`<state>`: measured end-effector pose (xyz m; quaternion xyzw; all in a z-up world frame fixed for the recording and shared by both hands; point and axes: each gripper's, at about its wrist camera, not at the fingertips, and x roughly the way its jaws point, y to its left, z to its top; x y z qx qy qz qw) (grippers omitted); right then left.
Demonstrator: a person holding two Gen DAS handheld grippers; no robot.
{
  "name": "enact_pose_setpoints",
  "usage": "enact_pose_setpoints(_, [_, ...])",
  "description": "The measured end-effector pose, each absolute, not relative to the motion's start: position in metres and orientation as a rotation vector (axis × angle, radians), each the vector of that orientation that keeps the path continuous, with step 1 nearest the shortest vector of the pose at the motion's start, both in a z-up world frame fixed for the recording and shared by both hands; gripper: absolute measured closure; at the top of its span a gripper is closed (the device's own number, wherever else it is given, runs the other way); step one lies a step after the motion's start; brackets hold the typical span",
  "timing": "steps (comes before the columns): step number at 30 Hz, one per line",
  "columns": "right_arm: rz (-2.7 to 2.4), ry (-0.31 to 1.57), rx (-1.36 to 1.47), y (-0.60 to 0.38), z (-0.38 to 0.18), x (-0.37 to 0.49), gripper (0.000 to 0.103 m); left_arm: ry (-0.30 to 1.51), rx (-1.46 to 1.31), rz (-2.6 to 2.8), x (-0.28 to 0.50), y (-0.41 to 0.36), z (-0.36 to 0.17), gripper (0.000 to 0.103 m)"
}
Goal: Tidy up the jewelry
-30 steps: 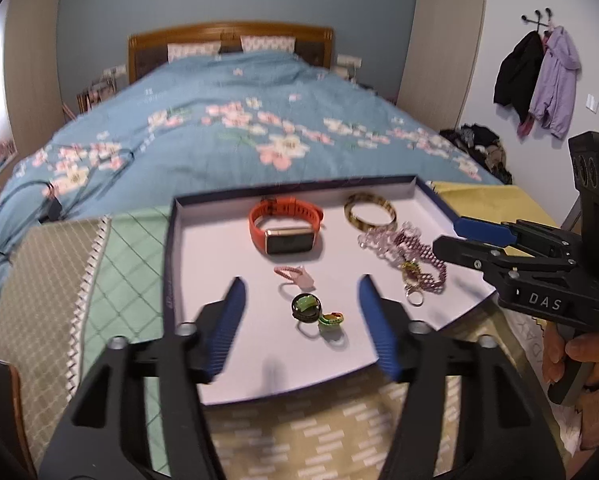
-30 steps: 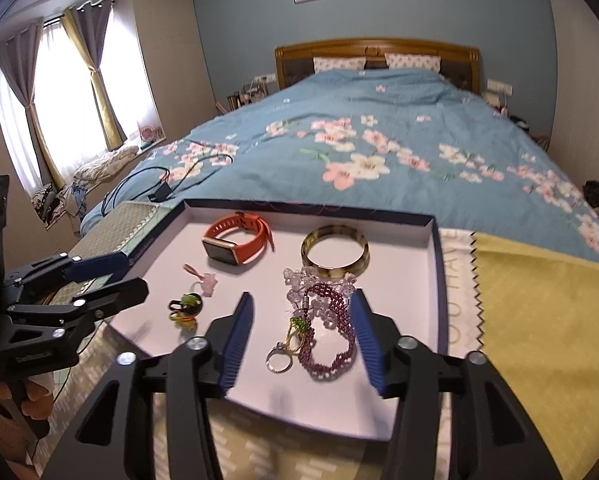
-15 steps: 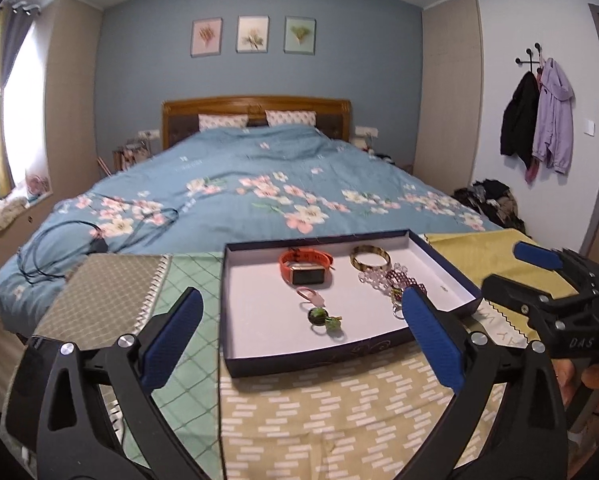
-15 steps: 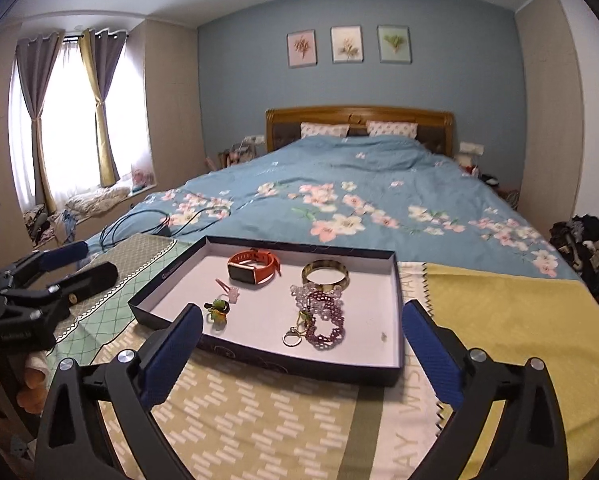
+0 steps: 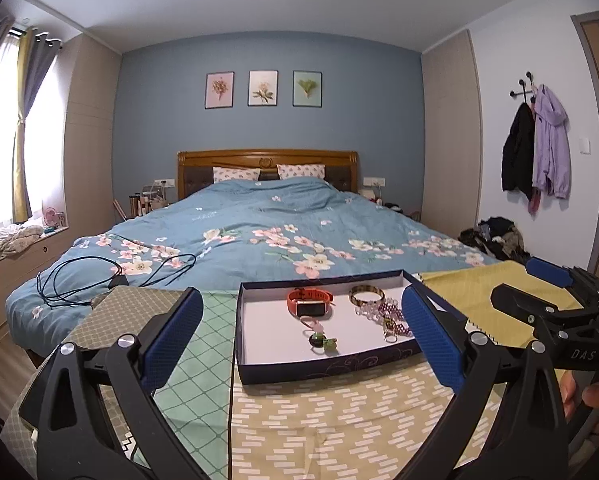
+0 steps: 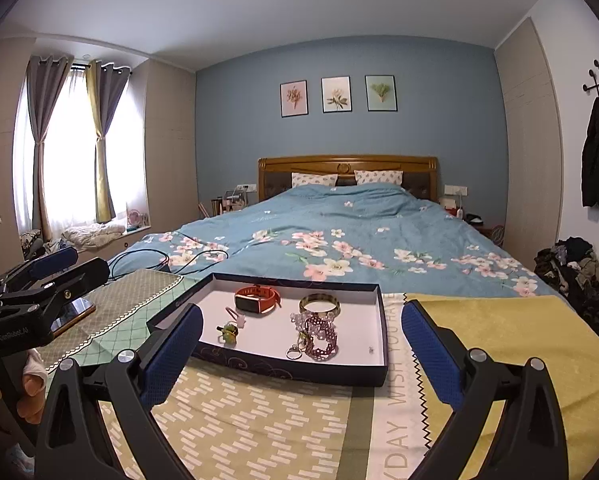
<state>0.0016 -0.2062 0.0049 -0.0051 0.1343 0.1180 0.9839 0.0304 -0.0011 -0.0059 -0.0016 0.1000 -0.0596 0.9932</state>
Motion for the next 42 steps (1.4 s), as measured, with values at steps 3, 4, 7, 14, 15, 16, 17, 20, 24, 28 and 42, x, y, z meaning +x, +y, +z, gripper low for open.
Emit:
enact_pose_setpoints(3, [0.223, 0.238, -0.006, -0.207, 0.008, -0.006, 0.007, 0.17, -0.007, -0.1, 0.022, -0.001, -0.004, 0.005])
enact_pose_setpoints(4, [0.22, 0.231, -0.004, -0.208, 0.008, -0.007, 0.007, 0.168, -0.006, -0.097, 0.021, -0.001, -0.004, 0.005])
enact_pose_setpoints(7, [0.212, 0.219, -0.01, -0.208, 0.009, -0.01, 0.007, 0.163, 0.003, -0.09, 0.016, -0.005, -0.003, 0.005])
enact_pose_setpoints(14, [0.206, 0.208, -0.005, -0.208, 0.009, -0.014, 0.007, 0.163, -0.018, -0.085, 0.016, -0.006, 0.001, 0.005])
enact_pose_setpoints(15, [0.205, 0.209, -0.005, -0.208, 0.009, -0.013, 0.007, 0.165, -0.02, -0.086, 0.016, -0.006, 0.001, 0.005])
enact_pose_setpoints(16, [0.203, 0.21, -0.004, -0.209, 0.009, -0.013, 0.007, 0.165, -0.022, -0.085, 0.017, -0.006, 0.001, 0.005])
enact_pose_setpoints(17, [0.202, 0.21, -0.003, -0.209, 0.009, -0.013, 0.007, 0.165, -0.024, -0.082, 0.017, -0.005, 0.001, 0.005])
enact_pose_setpoints(20, [0.2, 0.213, 0.002, -0.209, 0.009, -0.012, 0.007, 0.165, -0.026, -0.079, 0.018, -0.005, 0.0, 0.005])
enact_pose_setpoints(24, [0.189, 0.202, 0.001, -0.21, 0.013, -0.014, 0.007, 0.161, -0.029, -0.075, 0.017, -0.005, 0.0, 0.005])
enact_pose_setpoints(28, [0.181, 0.183, -0.005, -0.209, 0.017, -0.016, 0.007, 0.165, -0.043, -0.074, 0.019, -0.005, 0.0, 0.005])
enact_pose_setpoints(42, [0.172, 0.158, -0.008, -0.206, 0.025, -0.015, 0.007, 0.184, -0.06, -0.074, 0.026, -0.004, 0.008, 0.005])
